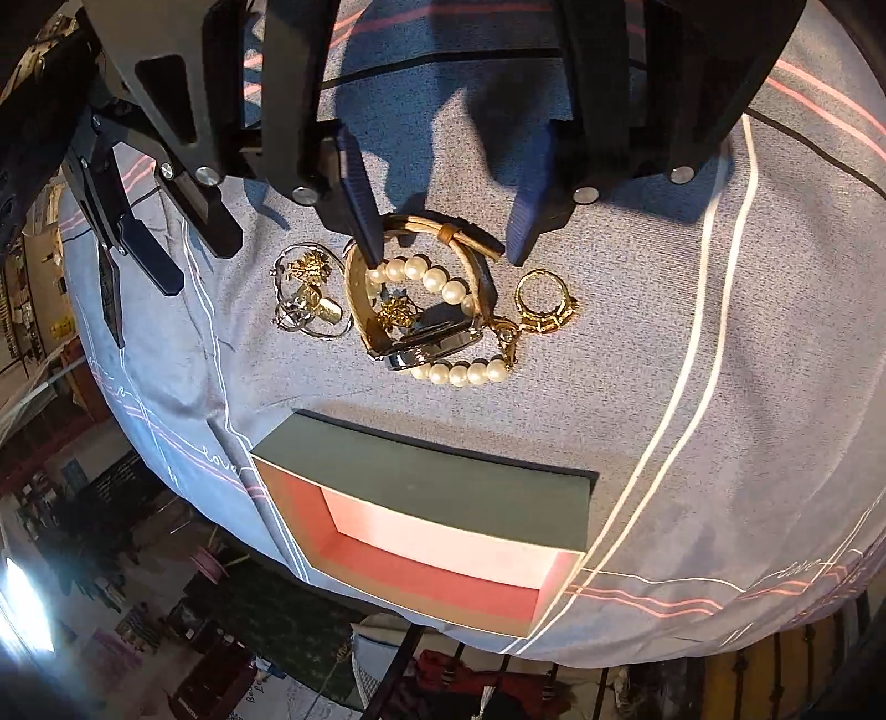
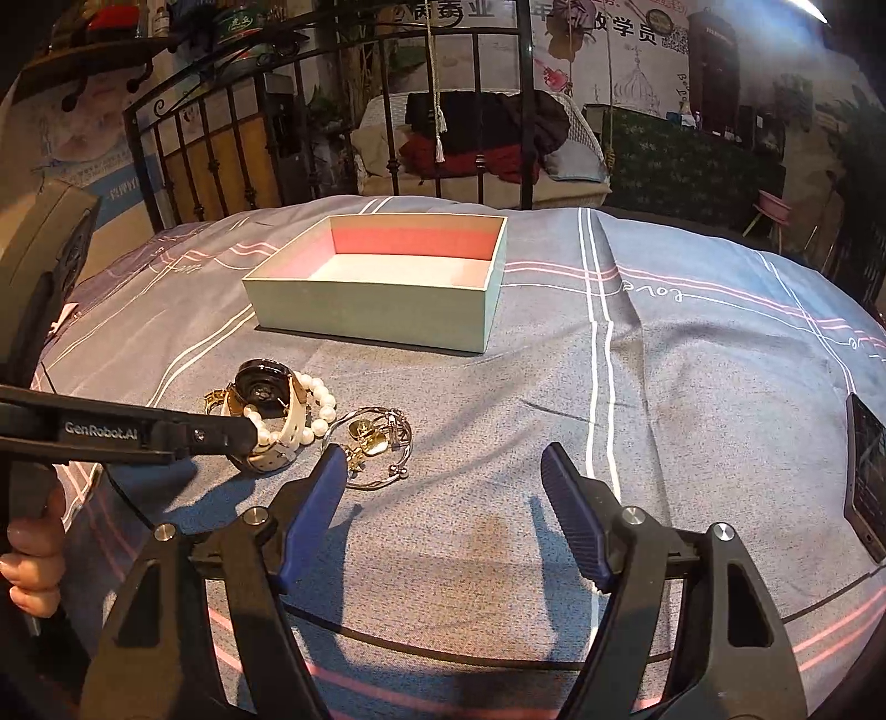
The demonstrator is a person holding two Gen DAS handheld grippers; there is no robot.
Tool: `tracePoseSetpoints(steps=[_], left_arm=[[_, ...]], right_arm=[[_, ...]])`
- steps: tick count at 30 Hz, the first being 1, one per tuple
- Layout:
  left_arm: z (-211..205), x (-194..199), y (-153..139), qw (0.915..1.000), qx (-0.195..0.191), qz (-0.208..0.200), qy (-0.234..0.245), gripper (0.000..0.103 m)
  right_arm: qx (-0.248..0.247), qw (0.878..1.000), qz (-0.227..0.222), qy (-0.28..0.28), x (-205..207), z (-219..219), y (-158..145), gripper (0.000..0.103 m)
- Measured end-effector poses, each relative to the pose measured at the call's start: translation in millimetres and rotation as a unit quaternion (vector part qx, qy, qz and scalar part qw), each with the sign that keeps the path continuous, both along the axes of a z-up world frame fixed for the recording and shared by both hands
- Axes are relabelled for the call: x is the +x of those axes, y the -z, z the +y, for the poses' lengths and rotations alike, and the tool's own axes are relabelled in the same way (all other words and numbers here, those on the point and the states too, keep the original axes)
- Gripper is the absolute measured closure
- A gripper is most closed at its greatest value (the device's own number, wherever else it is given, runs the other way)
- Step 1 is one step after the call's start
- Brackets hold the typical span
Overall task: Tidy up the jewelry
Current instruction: 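Lower the left gripper onto the brown-strap watch and close on it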
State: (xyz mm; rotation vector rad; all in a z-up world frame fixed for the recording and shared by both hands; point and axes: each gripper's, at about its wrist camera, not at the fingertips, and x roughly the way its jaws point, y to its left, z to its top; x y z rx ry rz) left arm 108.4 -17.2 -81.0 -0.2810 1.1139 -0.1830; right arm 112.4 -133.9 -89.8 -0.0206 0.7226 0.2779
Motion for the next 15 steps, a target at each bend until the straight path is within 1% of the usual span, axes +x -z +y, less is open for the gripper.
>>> tracePoseSetpoints(steps=[1, 2, 4, 9, 10, 12, 14, 15], left_arm=[[-4, 0, -1, 0.9999, 0.011, -0.005, 0.004, 0.08], [-5, 1, 0, 0.9999, 0.011, -0.007, 0.009, 0.085], [-2, 2, 0, 0.9998, -0.001, -0.014, 0.012, 0.087], [1, -5, -16, 0.9978, 0.013, -0.061, 0.022, 0.088], [3, -6, -19, 0.9977, 0.012, -0.065, 0.019, 0.088], [6, -6, -23, 0.9971, 0.012, -0.073, 0.018, 0.088], [9, -7, -27, 0.9965, 0.01, -0.081, 0.016, 0.089], [9, -8, -30, 0.9962, 0.012, -0.085, 0.016, 0.089]], right_arm=[[-0.001, 1.0, 0.002, -0.003, 1, 2, 0, 0.03], [-0.002, 1.0, 0.004, -0.007, 2, 4, 1, 0.03], [-0.005, 1.0, 0.013, -0.018, 5, 8, 2, 0.031], [0.0, 0.998, 0.042, -0.044, 21, 21, 7, 0.031], [0.0, 0.998, 0.047, -0.048, 25, 23, 8, 0.033], [0.006, 0.997, 0.057, -0.059, 30, 27, 9, 0.046], [0.014, 0.996, 0.069, -0.061, 34, 28, 11, 0.051], [0.018, 0.996, 0.069, -0.06, 34, 28, 12, 0.051]])
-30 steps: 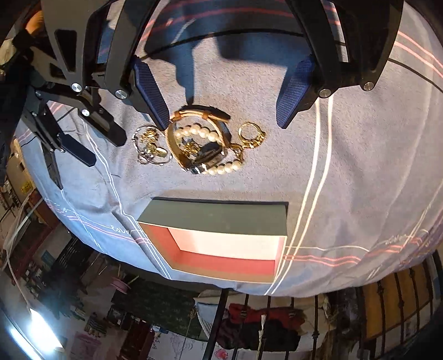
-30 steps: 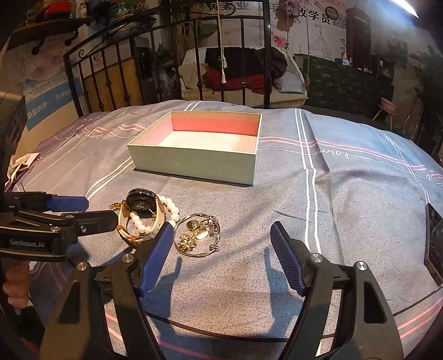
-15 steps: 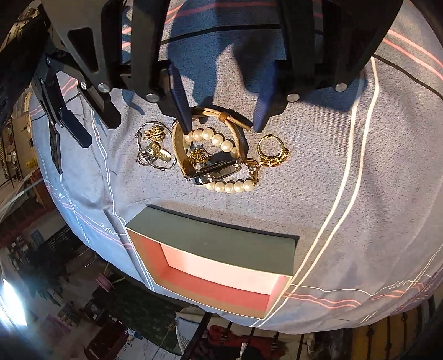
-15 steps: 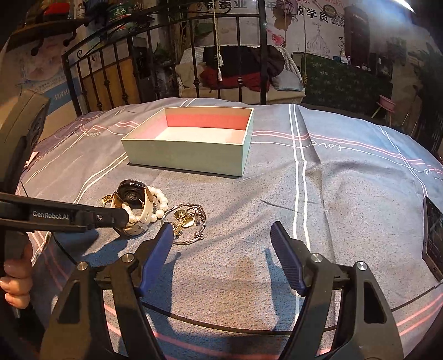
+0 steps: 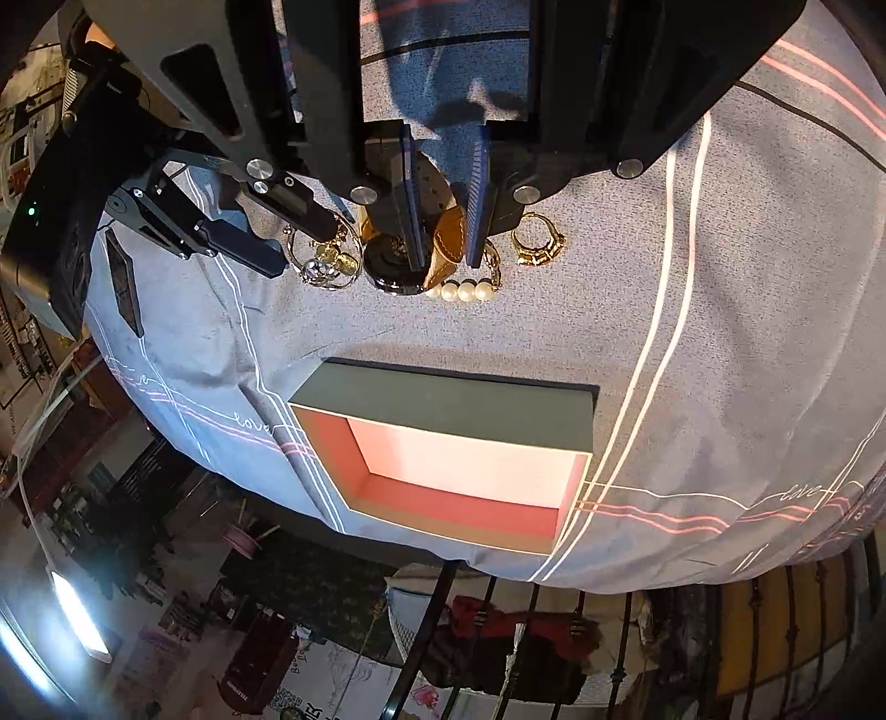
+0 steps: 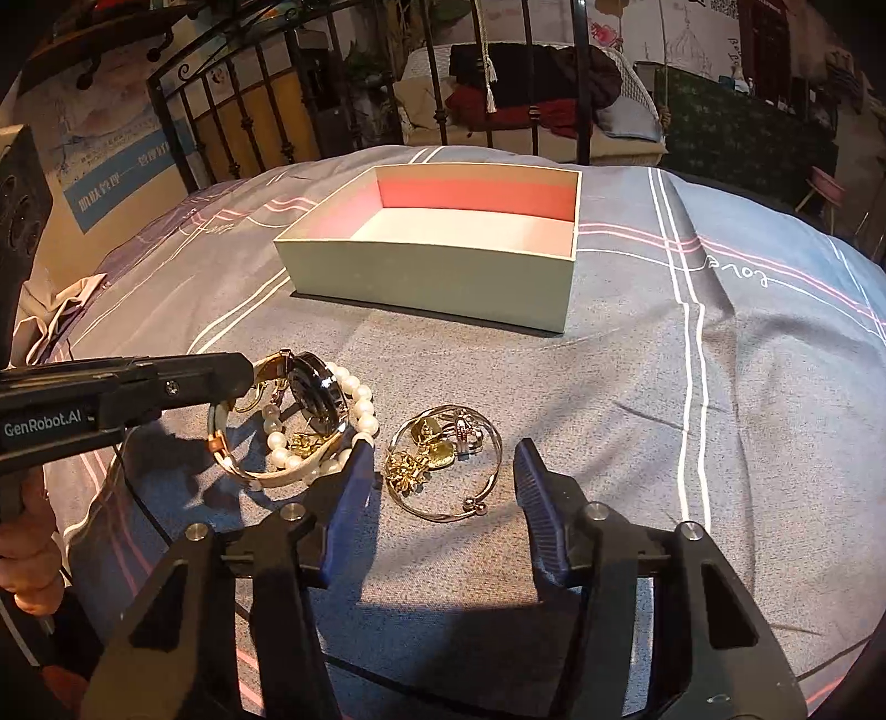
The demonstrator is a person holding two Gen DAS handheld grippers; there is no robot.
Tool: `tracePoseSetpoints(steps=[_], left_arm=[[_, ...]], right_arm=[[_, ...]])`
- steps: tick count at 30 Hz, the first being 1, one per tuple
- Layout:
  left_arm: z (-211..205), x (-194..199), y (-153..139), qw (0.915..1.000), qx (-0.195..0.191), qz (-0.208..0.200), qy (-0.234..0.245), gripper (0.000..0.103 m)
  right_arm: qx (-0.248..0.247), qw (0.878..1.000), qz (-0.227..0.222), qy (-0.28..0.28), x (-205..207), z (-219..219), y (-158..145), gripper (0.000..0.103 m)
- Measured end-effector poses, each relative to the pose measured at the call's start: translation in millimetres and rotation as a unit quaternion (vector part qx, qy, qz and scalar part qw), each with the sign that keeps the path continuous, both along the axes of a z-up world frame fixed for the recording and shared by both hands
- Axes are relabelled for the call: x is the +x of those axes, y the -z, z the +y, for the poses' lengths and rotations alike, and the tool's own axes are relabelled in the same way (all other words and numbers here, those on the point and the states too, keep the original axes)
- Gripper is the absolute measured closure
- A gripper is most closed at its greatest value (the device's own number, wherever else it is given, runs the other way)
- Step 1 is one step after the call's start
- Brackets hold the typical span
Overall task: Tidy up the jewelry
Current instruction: 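Lower the left gripper onto the brown-strap watch and close on it, then carry the watch into the mint-green box and open the left gripper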
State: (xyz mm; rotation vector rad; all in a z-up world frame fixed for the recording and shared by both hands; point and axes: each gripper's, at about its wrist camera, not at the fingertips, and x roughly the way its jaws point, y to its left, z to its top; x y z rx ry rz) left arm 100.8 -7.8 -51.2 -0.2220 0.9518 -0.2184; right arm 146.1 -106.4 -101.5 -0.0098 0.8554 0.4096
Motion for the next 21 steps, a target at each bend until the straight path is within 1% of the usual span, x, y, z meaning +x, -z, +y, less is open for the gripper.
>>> tracePoseSetpoints(steps=[3, 4, 5, 11, 15, 19, 21], left_arm=[[0, 1, -4, 1.0, -0.001, -0.009, 0.002, 0.089], [0, 1, -4, 0.9999, -0.004, -0.01, 0.004, 0.089], [1, 1, -5, 0.9999, -0.007, -0.011, 0.005, 0.091], [3, -2, -10, 0.9997, -0.008, -0.021, 0.013, 0.091], [3, -1, -19, 0.9991, -0.017, -0.031, 0.023, 0.091], [10, 7, -30, 0.9983, -0.04, -0.037, 0.019, 0.091], [14, 15, -36, 0.9981, -0.042, -0.043, 0.013, 0.091]], right_arm=[[0.02, 1.0, -0.011, 0.006, -5, -5, -3, 0.053], [0.02, 1.0, -0.015, 0.004, -6, -4, -5, 0.054], [0.019, 1.0, -0.017, -0.001, -7, -2, -6, 0.058], [0.024, 1.0, -0.013, -0.016, -9, 8, -5, 0.064], [0.048, 0.998, -0.026, -0.027, -17, 9, -10, 0.064], [0.045, 0.998, -0.028, -0.028, -18, 10, -12, 0.064], [0.042, 0.999, -0.026, -0.022, -15, 8, -12, 0.064]])
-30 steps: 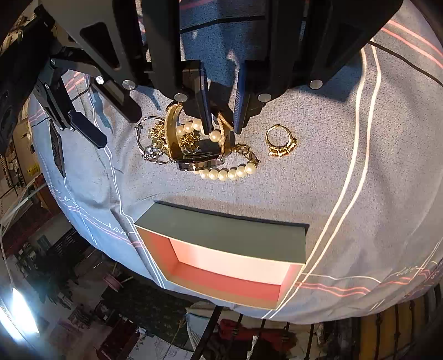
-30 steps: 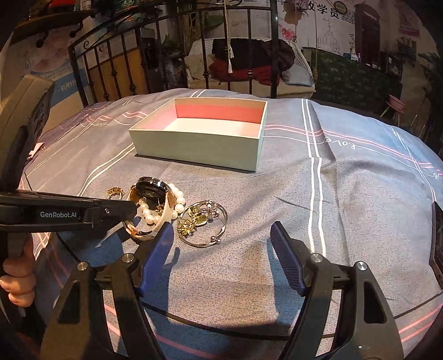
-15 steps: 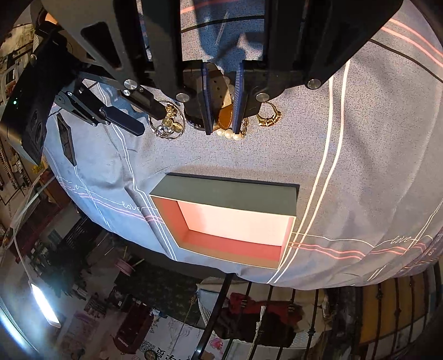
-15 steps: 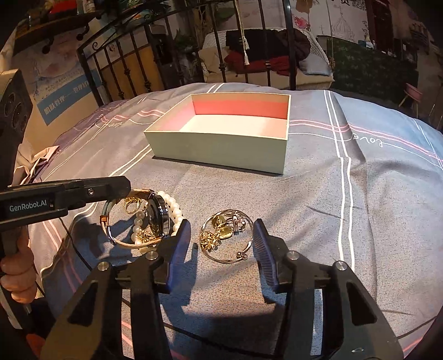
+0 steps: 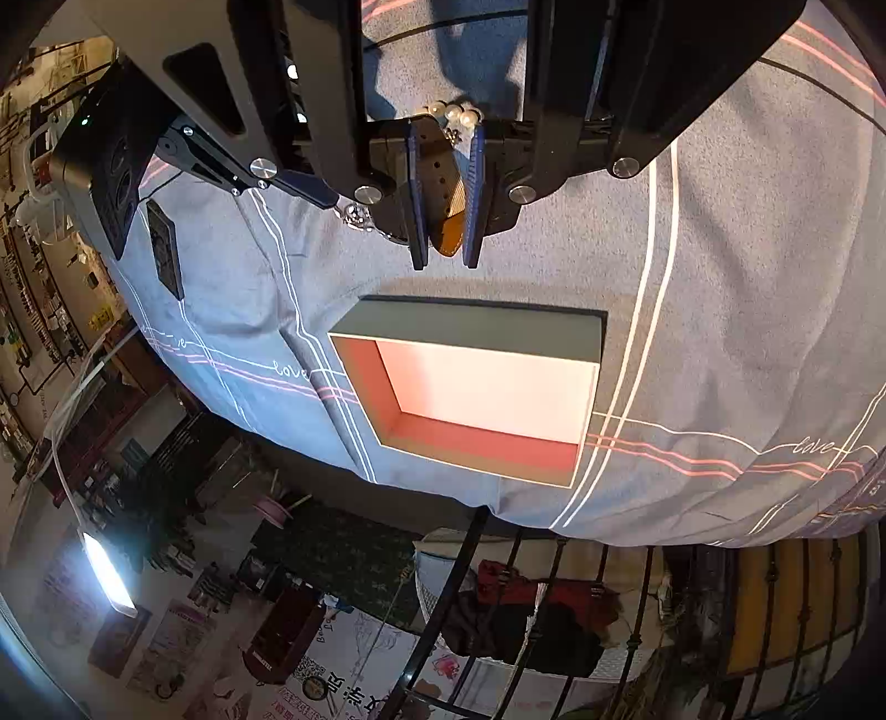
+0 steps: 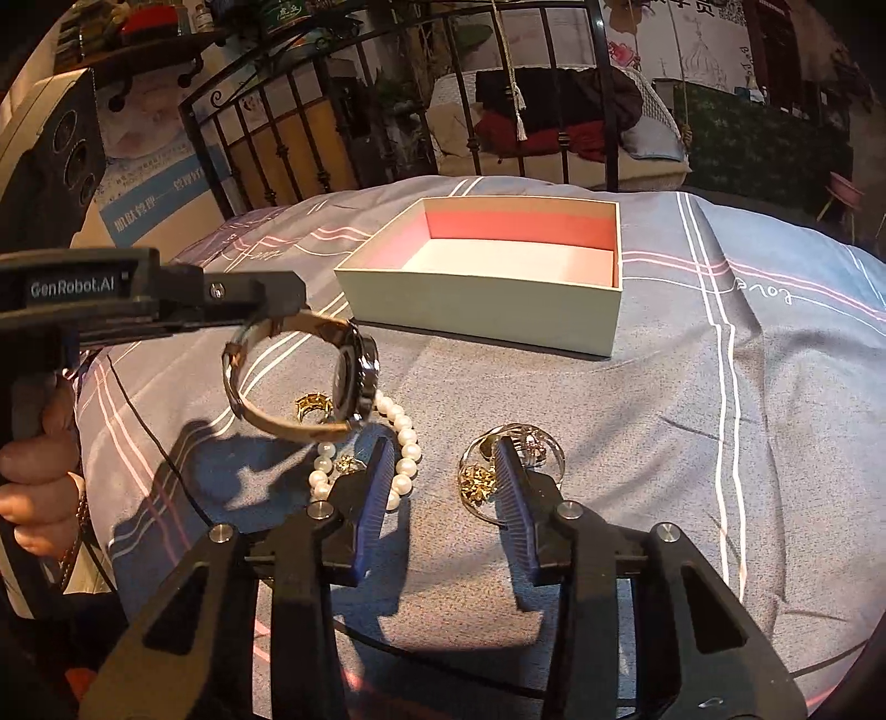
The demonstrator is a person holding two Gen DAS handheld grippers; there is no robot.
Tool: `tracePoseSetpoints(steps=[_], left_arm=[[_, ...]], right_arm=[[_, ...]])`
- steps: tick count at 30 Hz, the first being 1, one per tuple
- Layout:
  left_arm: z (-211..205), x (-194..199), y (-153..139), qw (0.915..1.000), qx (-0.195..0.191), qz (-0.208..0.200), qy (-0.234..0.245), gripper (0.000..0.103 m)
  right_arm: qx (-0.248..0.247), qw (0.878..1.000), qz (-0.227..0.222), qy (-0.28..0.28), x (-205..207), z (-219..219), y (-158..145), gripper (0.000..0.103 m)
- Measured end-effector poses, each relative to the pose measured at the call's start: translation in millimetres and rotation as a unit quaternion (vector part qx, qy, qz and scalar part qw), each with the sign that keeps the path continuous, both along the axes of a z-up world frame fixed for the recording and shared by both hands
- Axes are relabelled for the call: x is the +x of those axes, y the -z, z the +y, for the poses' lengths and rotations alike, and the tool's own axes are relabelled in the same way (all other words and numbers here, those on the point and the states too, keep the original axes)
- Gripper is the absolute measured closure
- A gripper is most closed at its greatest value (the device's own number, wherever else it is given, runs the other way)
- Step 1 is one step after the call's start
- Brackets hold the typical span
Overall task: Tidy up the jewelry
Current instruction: 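Carry the watch into the mint-green box and open the left gripper, then move the left gripper to the gold ring and close on it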
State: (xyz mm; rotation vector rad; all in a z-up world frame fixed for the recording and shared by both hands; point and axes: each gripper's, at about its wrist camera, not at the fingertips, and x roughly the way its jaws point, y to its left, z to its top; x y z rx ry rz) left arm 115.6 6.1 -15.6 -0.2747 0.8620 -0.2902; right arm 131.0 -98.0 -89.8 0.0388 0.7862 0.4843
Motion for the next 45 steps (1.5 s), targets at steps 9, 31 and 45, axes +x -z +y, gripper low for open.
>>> tracePoseSetpoints(steps=[9, 31, 45], left_arm=[[0, 40, -20, 0.9997, -0.005, -0.023, -0.007, 0.091], [-11, 141, 27, 0.9966, 0.077, 0.015, -0.025, 0.091], [-5, 115, 3, 0.9944, 0.099, -0.029, -0.023, 0.046]], right_arm=[[0.009, 0.999, -0.039, -0.013, 42, 7, -39, 0.098], [-0.041, 0.999, 0.005, 0.03, 172, 23, -19, 0.098], [-0.04, 0.999, -0.011, 0.034, 144, 14, -26, 0.046]])
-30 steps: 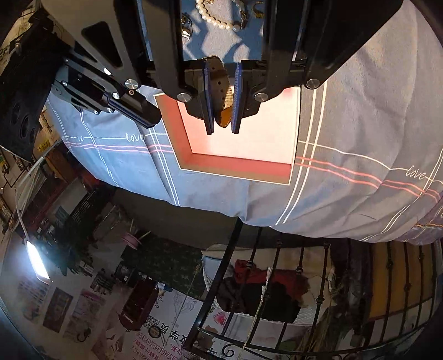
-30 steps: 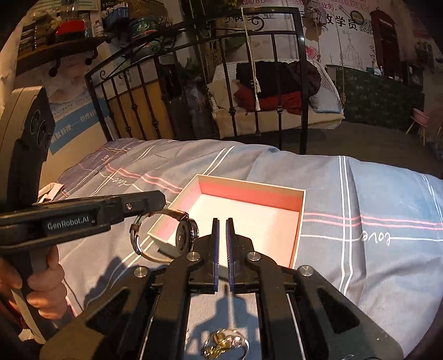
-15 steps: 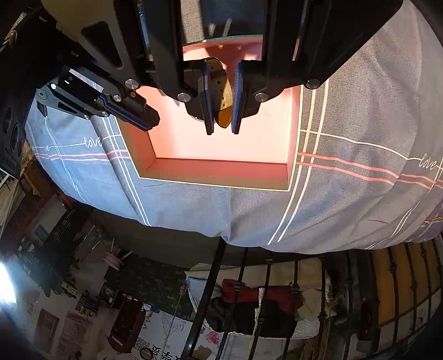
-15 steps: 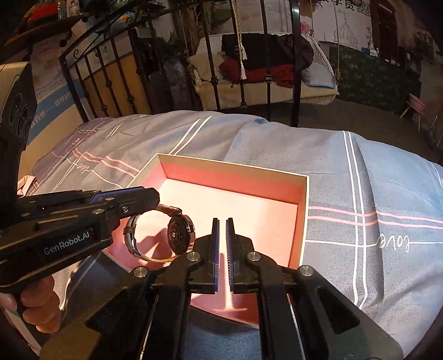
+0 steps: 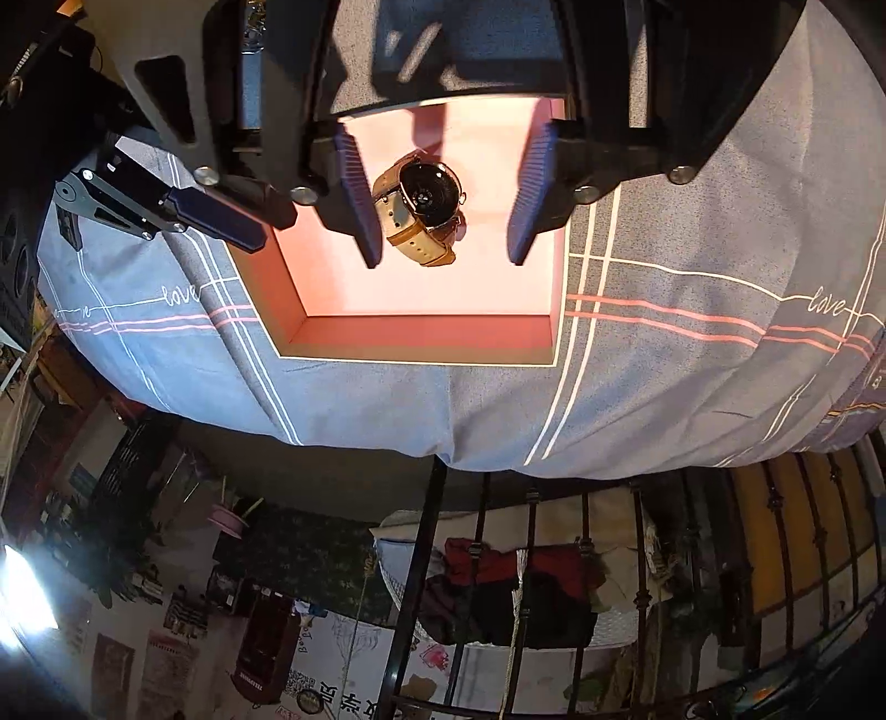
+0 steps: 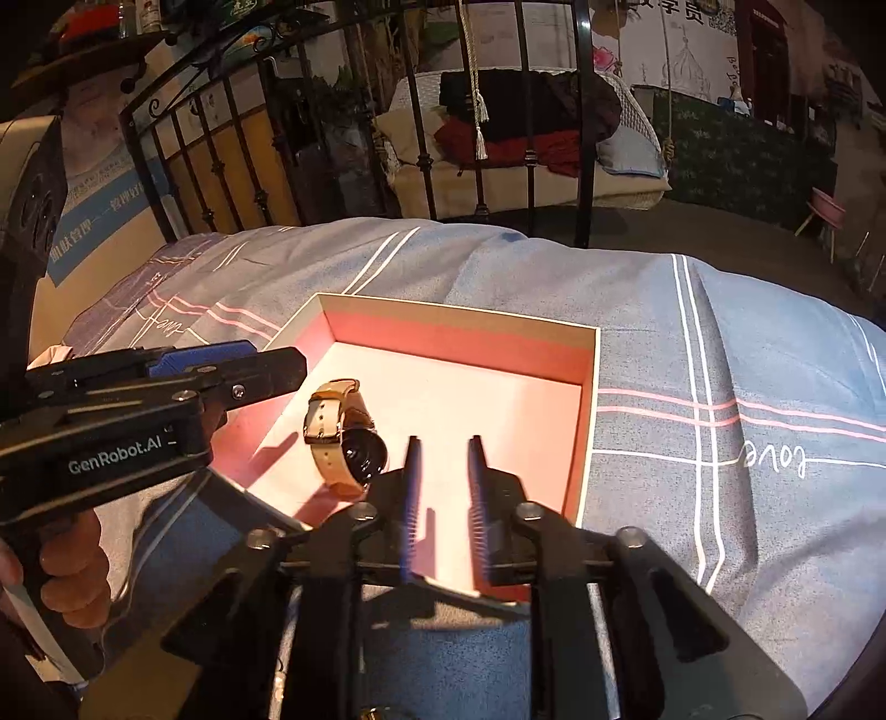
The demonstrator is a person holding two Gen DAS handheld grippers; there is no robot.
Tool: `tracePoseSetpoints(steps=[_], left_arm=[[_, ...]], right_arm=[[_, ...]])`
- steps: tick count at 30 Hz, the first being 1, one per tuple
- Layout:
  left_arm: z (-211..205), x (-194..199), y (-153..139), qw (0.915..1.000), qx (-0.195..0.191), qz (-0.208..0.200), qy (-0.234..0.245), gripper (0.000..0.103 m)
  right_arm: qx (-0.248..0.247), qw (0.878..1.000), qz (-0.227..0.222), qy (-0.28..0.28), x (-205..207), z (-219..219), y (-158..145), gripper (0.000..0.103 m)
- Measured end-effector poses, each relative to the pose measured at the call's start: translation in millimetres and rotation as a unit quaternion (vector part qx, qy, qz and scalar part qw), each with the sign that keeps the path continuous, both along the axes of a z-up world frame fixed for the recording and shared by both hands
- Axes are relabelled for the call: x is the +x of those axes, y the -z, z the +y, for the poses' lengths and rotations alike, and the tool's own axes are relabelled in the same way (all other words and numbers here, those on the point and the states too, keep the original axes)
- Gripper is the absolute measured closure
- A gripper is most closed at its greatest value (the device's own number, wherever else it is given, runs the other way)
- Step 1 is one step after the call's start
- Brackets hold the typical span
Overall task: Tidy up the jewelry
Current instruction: 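Move the left gripper to the gold ring and close on it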
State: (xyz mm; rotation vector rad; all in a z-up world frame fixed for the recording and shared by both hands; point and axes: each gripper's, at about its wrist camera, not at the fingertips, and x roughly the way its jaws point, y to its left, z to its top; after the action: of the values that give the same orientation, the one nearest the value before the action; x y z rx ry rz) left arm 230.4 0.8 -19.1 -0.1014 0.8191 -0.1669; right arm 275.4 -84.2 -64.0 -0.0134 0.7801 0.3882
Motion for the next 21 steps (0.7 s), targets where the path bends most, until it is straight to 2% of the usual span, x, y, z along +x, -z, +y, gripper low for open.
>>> tracePoseSetpoints(steps=[1, 2, 5, 8, 9, 13, 17, 21], left_arm=[[2, -8, -6, 1.0, -0.002, -0.01, 0.001, 0.037], [4, -16, -10, 0.9998, -0.002, -0.018, 0.001, 0.032], [10, -44, -14, 0.9998, -0.004, -0.02, 0.008, 0.021], [16, -77, 1, 0.9994, -0.008, -0.001, 0.033, 0.015], [17, -86, 8, 0.9994, 0.0, 0.003, 0.035, 0.015], [19, -116, 35, 0.9977, 0.034, 0.034, 0.048, 0.014], [22, -126, 57, 0.9957, 0.053, 0.064, 0.041, 0.016], [17, -125, 67, 0.9935, 0.078, 0.068, 0.047, 0.02]], right_arm=[[-0.003, 1.0, -0.01, 0.002, -9, -2, -4, 0.036], [-0.007, 1.0, -0.025, 0.004, -19, -5, -9, 0.032], [-0.007, 0.999, -0.031, 0.002, -50, -14, -12, 0.032], [0.003, 1.0, -0.017, 0.004, -85, -24, -1, 0.032], [0.002, 1.0, 0.002, 0.006, -105, -29, 13, 0.032], [0.011, 0.999, 0.037, 0.009, -133, -35, 38, 0.032], [0.001, 0.999, 0.036, 0.004, -143, -33, 42, 0.032], [-0.028, 0.999, 0.043, -0.005, -140, -25, 44, 0.032]])
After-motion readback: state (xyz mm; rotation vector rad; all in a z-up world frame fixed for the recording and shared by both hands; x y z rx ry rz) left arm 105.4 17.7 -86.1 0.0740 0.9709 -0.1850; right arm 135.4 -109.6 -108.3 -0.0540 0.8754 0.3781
